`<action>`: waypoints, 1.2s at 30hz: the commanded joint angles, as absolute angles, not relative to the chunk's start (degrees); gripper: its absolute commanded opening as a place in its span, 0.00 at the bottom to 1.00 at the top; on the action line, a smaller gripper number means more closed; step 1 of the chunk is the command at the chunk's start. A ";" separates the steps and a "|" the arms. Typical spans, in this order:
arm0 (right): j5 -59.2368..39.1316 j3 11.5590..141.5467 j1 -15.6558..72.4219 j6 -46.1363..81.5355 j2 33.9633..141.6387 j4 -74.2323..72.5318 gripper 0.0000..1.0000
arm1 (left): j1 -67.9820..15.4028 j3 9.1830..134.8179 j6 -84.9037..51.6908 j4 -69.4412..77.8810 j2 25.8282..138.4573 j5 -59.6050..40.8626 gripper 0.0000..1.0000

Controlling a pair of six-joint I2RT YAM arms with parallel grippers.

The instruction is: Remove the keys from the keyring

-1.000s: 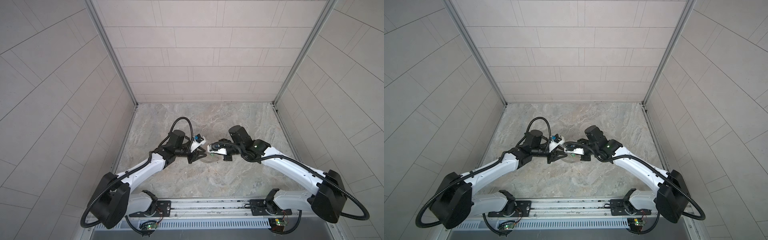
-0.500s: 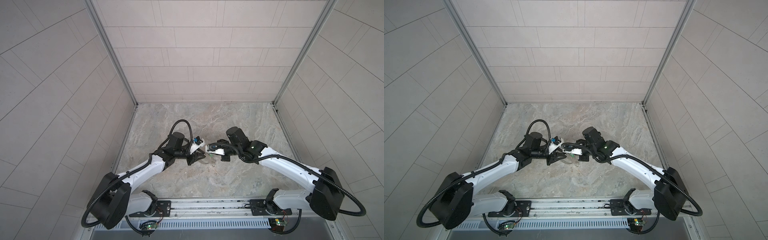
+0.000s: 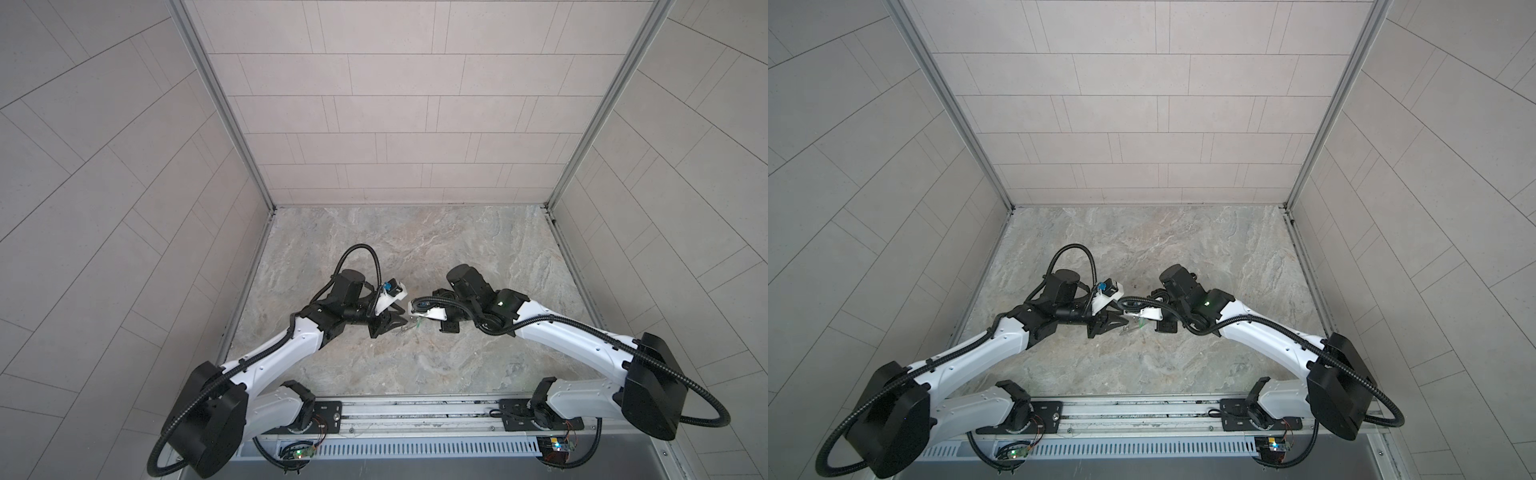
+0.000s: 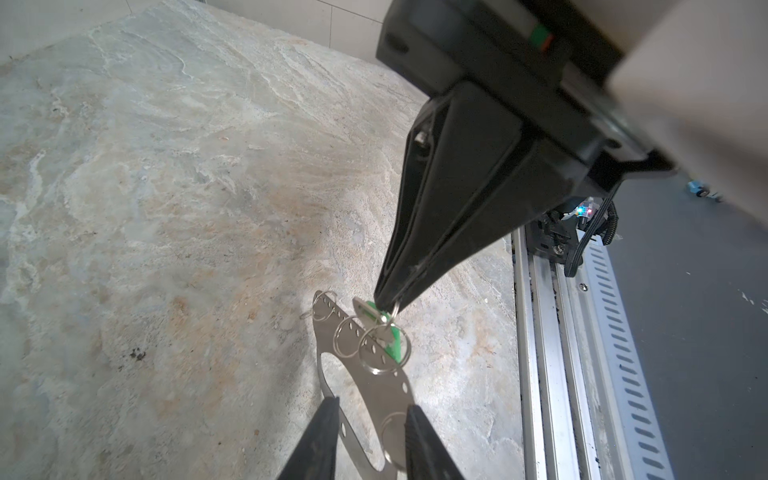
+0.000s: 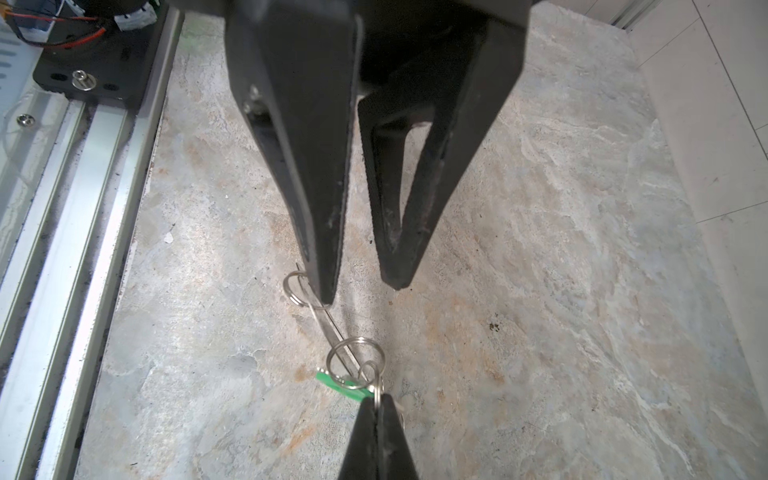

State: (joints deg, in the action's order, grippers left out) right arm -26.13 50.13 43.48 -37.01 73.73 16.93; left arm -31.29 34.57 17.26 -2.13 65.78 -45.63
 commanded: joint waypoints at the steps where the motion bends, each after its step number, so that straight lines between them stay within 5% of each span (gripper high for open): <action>1: -25.60 49.57 43.99 -36.82 71.70 17.49 0.00 | -31.12 35.12 19.39 -5.73 62.72 -41.80 0.33; 36: -22.04 49.31 46.14 -38.39 73.92 13.87 0.00 | -31.03 34.80 11.69 9.14 75.17 -55.35 0.39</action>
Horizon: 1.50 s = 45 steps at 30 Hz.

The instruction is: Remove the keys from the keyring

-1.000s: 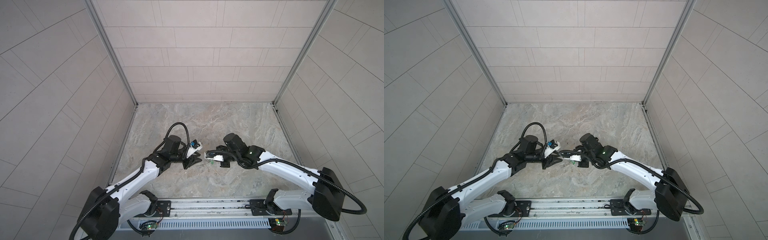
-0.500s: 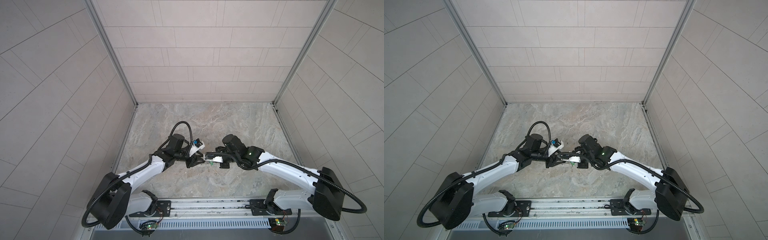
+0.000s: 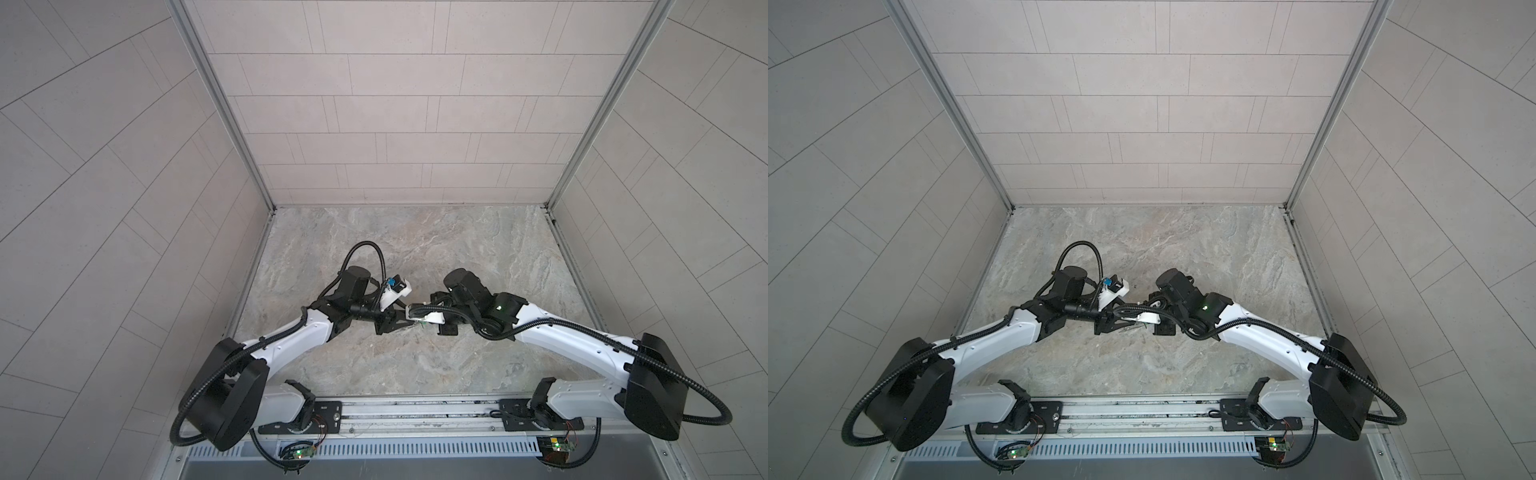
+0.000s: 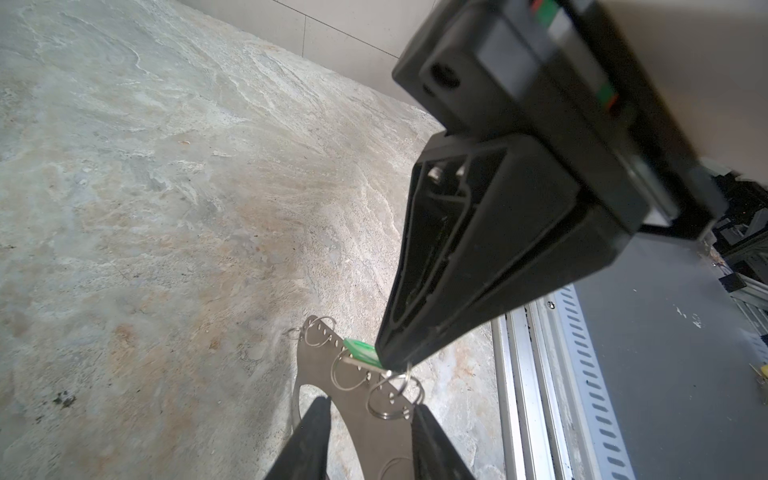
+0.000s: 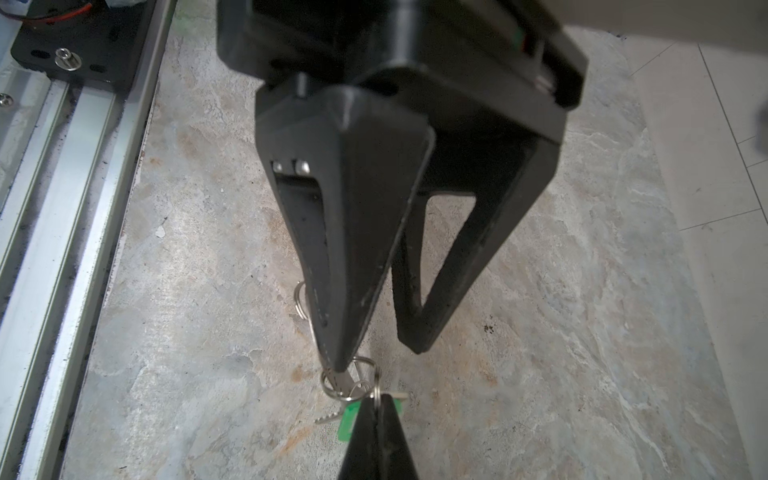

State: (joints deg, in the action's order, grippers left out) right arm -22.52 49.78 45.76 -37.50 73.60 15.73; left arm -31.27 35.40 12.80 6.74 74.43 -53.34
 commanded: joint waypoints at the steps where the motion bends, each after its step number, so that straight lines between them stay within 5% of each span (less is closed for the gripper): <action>1: -21.60 49.23 46.29 -38.45 73.96 13.49 0.00 | -31.08 34.80 11.62 9.19 75.37 -55.46 0.39; 15: -19.83 47.56 47.11 -38.85 73.13 11.08 0.00 | -31.07 34.30 11.82 10.51 77.14 -55.41 0.33; 31: -14.11 47.06 47.89 -39.37 73.38 10.46 0.00 | -31.08 34.10 11.01 12.39 76.98 -56.28 0.07; 45: -6.41 46.01 48.42 -40.34 71.18 9.58 0.00 | -30.95 33.44 13.03 8.90 75.34 -53.71 0.00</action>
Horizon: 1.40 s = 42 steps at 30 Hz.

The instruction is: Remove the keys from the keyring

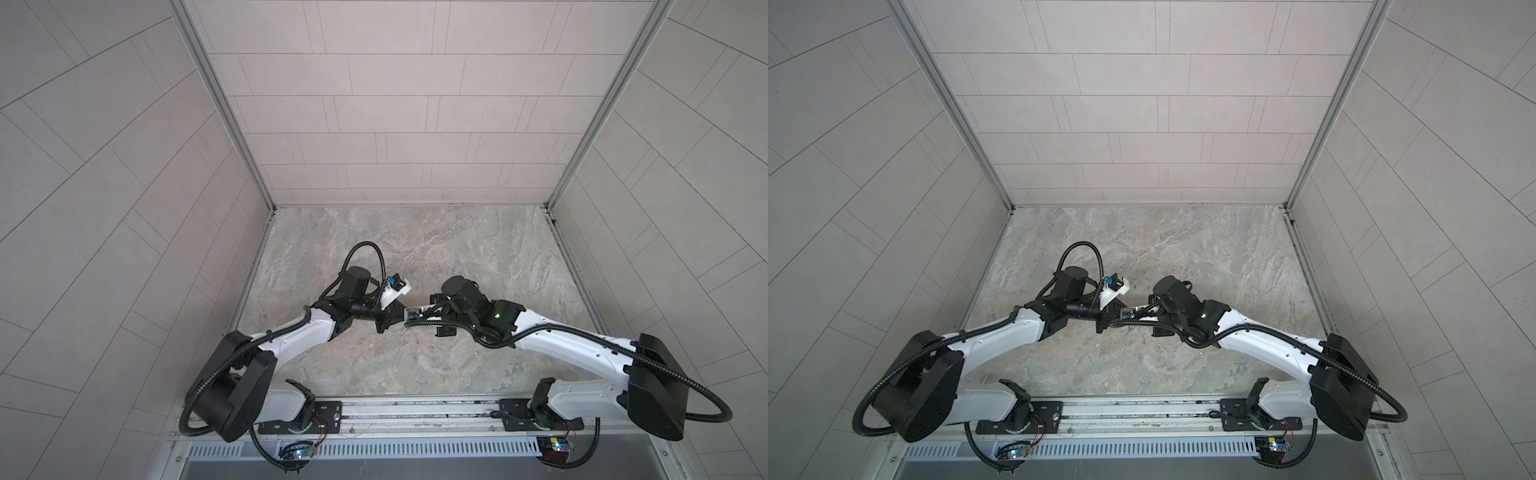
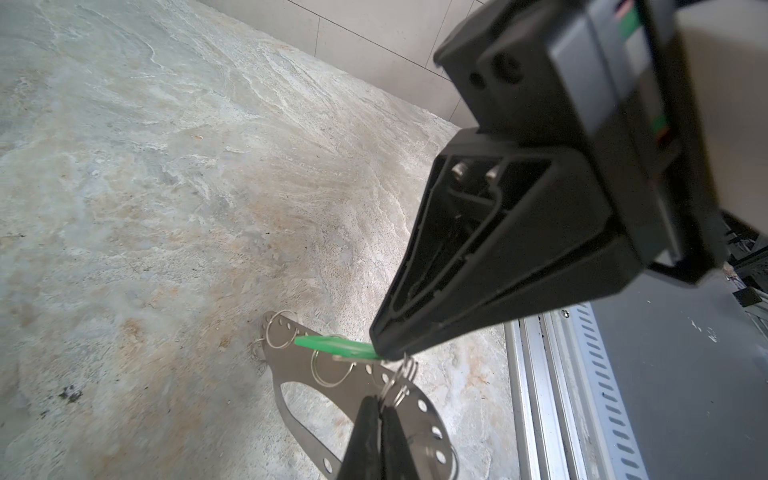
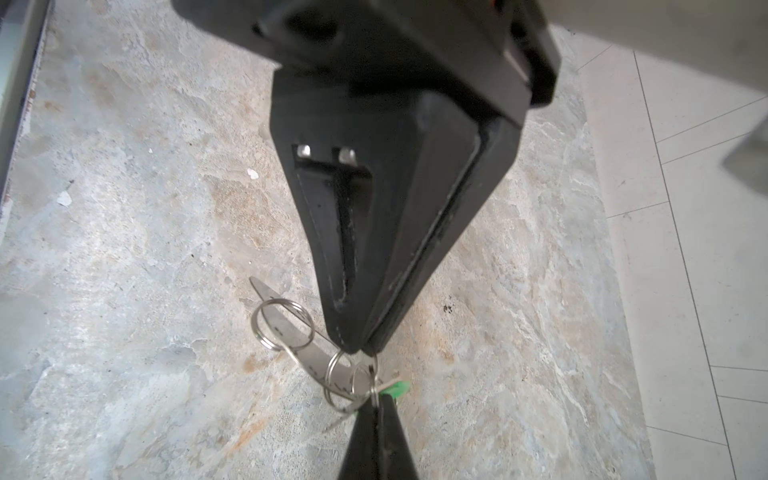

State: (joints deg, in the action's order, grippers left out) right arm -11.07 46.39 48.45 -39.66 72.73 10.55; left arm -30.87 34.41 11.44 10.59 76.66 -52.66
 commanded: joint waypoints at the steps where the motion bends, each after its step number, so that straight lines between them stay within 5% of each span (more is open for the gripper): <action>1: -6.11 45.99 48.43 -40.49 71.15 9.56 0.00 | -30.94 33.42 13.14 8.73 75.36 -53.58 0.00; 13: -5.38 46.44 49.34 -40.82 72.51 7.43 0.00 | -30.94 33.66 13.37 7.74 75.71 -51.42 0.00; 28: -6.07 46.03 50.42 -41.31 72.80 6.79 0.00 | -30.94 33.26 12.66 7.88 74.67 -46.06 0.32; 42: -5.98 45.92 50.65 -41.15 73.38 6.05 0.00 | -30.47 29.95 5.40 22.31 74.00 -49.57 0.30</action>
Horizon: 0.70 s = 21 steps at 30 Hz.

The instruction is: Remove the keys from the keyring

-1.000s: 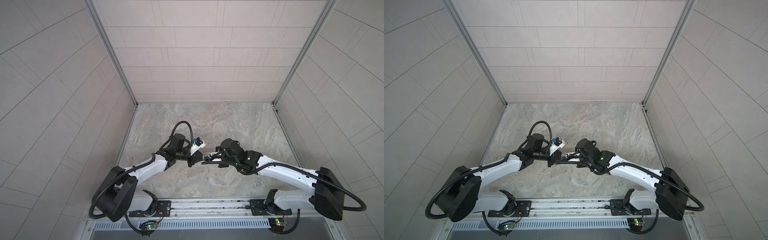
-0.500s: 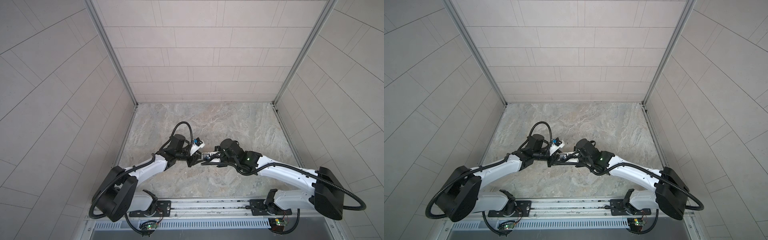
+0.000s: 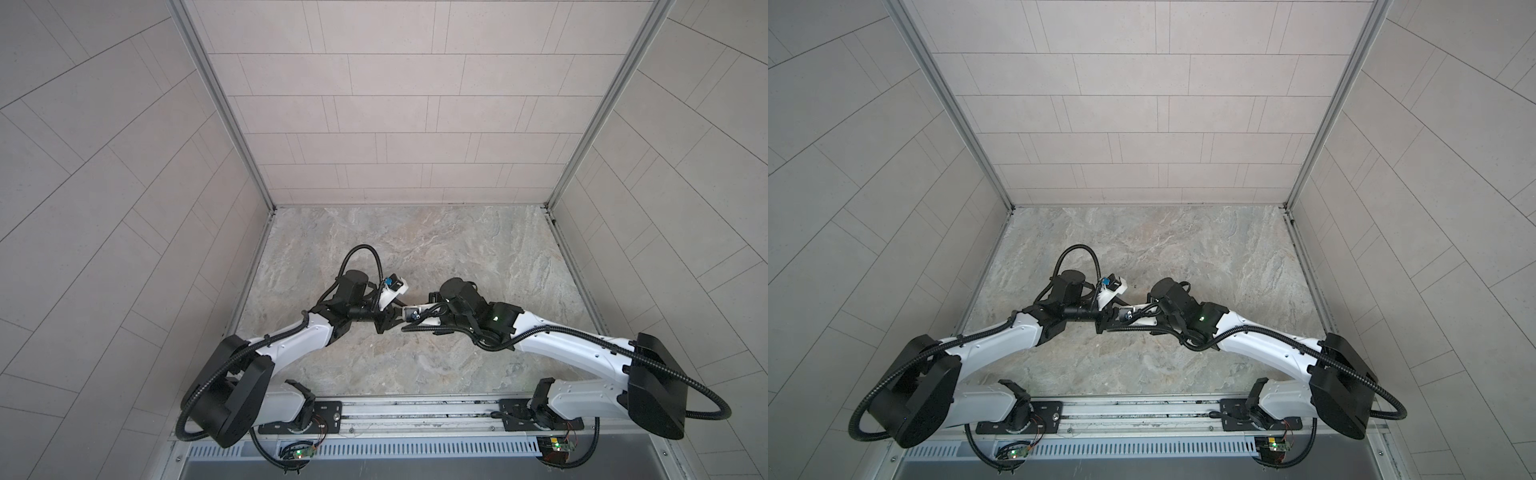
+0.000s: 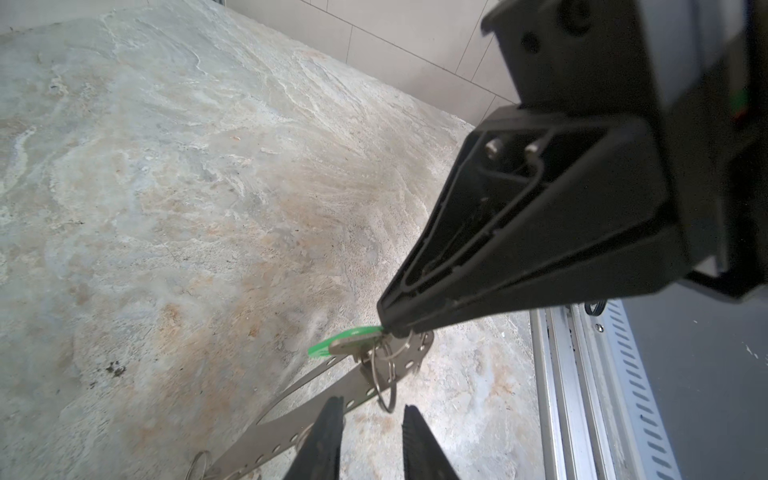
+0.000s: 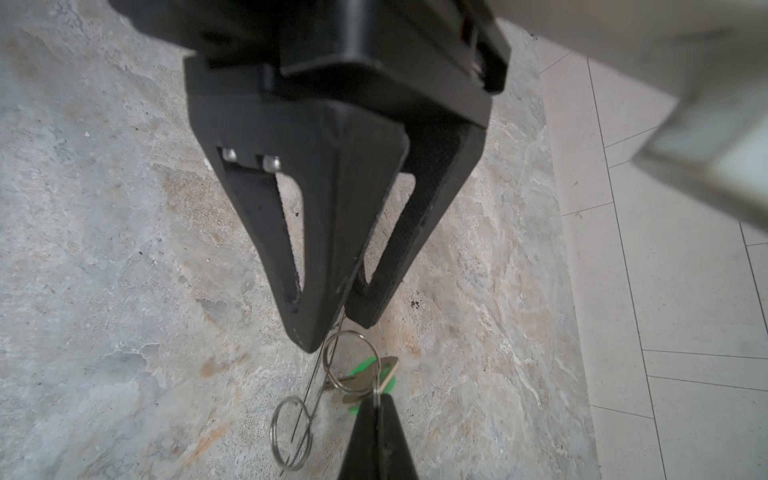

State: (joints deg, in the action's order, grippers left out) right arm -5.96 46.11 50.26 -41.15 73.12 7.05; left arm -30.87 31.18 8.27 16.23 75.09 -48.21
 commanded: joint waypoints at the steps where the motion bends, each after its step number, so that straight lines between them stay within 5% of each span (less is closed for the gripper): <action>1: -5.83 45.90 50.63 -41.13 73.47 6.00 0.00 | -30.40 29.52 4.48 24.06 74.24 -49.72 0.30; 21: -4.35 45.43 50.89 -40.43 73.12 5.33 0.00 | -30.06 30.14 -2.57 31.15 80.63 -55.22 0.19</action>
State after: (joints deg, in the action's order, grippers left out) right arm -5.06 46.02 50.57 -41.10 73.30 6.63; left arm -30.39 29.30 -2.46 31.27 80.71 -53.67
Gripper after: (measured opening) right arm 0.041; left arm 0.200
